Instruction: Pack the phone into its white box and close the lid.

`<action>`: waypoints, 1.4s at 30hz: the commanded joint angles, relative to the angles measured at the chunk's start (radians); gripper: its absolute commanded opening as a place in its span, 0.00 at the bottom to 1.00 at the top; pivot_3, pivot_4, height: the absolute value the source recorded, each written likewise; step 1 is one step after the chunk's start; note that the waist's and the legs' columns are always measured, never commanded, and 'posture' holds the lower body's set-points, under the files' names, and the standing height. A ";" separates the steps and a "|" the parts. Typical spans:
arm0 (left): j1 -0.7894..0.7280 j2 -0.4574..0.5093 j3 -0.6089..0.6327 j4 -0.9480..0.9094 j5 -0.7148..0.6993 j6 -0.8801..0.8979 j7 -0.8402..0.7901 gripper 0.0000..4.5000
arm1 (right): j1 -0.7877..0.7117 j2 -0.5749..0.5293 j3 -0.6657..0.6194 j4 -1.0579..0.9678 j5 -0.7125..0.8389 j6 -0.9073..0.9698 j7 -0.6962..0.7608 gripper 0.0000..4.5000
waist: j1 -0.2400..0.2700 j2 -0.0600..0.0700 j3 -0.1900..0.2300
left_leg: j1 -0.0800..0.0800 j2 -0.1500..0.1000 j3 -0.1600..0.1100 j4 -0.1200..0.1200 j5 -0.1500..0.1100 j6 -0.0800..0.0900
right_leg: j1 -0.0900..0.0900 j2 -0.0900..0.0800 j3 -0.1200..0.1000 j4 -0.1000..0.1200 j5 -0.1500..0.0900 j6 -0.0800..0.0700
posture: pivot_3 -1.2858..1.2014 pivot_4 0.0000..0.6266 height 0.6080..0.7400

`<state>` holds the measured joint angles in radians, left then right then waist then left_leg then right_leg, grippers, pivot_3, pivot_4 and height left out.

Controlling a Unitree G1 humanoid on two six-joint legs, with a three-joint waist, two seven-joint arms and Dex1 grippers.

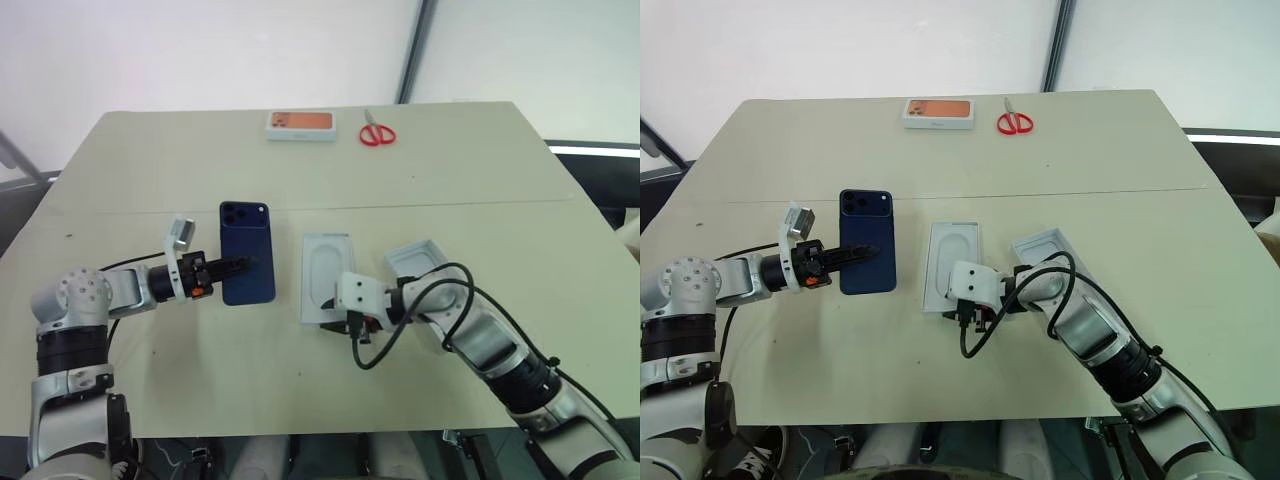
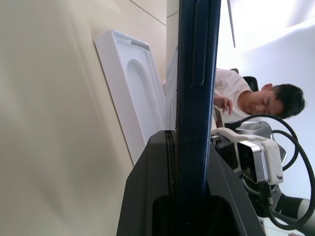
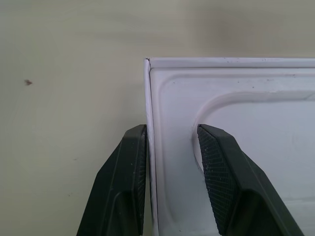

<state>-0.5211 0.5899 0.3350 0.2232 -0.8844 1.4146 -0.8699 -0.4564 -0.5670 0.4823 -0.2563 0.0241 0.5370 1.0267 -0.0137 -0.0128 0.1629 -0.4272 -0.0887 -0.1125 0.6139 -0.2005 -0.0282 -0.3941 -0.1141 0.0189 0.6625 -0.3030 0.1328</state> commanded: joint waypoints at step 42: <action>-0.044 -0.198 0.003 -0.041 -0.119 0.147 0.122 0.00 | 0.179 -0.238 -0.394 -0.057 0.243 -0.089 0.061 0.99 | -0.003 -0.003 0.002 | 0.000 0.000 0.001 0.000 0.000 0.000 | 0.001 -0.001 0.000 0.000 0.000 0.000 | 0.52 0.24 1.00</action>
<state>-0.5333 0.4010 0.3261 0.1891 -0.9737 1.5483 -0.7508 -0.2815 -0.7892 0.1215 -0.2875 0.2585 0.4890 1.0721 -0.0164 -0.0163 0.1651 -0.4270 -0.0881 -0.1116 0.6139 -0.2005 -0.0279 -0.3938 -0.1141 0.0185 0.6620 -0.3030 0.1328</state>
